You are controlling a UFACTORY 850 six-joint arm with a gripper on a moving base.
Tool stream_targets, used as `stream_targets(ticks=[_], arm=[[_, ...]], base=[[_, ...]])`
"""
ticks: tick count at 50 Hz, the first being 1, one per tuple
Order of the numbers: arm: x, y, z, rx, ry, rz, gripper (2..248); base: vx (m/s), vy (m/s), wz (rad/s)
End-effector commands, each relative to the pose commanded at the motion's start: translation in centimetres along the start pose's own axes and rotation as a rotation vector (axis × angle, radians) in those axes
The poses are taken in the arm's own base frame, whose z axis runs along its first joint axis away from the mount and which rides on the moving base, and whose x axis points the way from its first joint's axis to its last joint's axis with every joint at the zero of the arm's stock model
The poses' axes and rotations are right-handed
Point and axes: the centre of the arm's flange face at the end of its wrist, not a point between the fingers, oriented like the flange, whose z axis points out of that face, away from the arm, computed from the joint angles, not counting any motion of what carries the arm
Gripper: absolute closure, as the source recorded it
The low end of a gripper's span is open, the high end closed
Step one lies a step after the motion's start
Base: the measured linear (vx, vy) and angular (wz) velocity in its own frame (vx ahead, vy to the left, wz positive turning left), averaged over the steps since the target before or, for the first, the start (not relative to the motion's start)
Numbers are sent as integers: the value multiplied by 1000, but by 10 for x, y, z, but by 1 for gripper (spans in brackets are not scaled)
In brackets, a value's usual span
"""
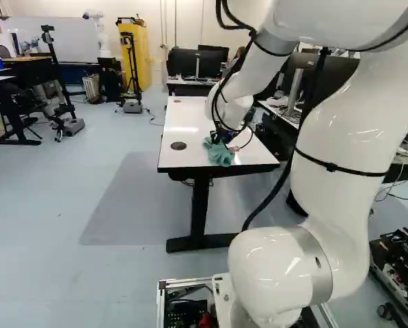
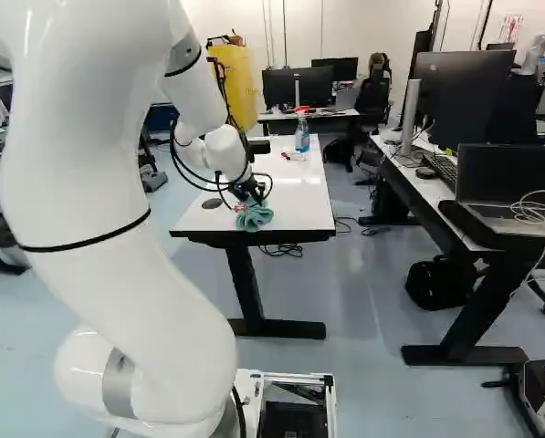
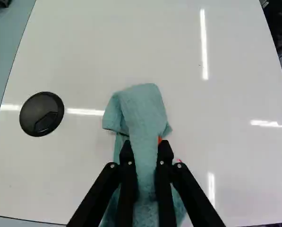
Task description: Clean the table with the green towel
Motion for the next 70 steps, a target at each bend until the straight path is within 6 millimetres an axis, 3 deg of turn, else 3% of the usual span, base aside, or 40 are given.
stream_targets(ticks=[16,36,57,70], arm=[[-22,8,-14,-10,-7,16,203],[-24,41,-14,-49,-8,77,203],[-9,74,-4,-85,-3,133,203],[11,78,9,-85,5,131,203]], base=[[0,0,0],[0,0,0],[0,0,0],[0,0,0]])
